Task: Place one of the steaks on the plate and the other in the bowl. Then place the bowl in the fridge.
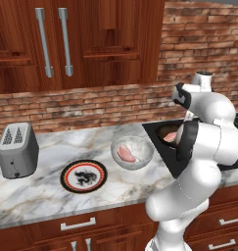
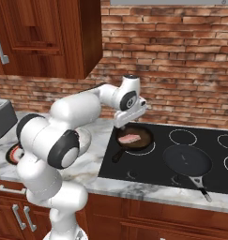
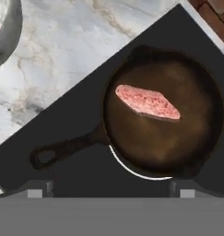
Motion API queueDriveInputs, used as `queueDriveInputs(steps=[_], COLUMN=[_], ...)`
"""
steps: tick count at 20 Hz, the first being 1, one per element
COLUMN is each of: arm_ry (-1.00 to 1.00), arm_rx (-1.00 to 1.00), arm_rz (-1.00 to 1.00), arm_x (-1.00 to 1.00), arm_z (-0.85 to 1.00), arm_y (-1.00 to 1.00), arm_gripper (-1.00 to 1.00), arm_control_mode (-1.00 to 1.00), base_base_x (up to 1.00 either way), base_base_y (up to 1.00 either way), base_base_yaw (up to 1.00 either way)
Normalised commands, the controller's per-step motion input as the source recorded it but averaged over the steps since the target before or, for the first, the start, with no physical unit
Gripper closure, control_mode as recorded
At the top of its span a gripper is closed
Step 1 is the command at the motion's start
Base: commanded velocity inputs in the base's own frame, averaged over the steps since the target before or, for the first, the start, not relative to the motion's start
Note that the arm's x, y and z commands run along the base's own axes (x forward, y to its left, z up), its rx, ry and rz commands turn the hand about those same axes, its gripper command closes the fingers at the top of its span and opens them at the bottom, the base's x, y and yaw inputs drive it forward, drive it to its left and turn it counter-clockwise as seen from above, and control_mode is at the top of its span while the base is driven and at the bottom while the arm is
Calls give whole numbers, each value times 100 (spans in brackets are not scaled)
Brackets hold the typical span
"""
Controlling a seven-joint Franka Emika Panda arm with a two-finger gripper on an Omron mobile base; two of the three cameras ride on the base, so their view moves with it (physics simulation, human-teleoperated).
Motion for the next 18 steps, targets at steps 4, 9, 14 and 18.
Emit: queueDriveInputs(steps=[4, 9, 14, 18], arm_ry=[0, -13, -17, -4], arm_rx=[-3, -1, -3, -16], arm_rz=[52, 72, 77, 68], arm_x=[-15, -7, 20, 27], arm_z=[-31, -31, -16, 2], arm_y=[8, 8, 4, 10], arm_gripper=[-100, -100, -100, -100], arm_control_mode=[-100, -100, -100, -100], base_base_x=[0, 0, 0, 0], base_base_y=[0, 0, 0, 0], base_base_yaw=[0, 0, 0, 0])
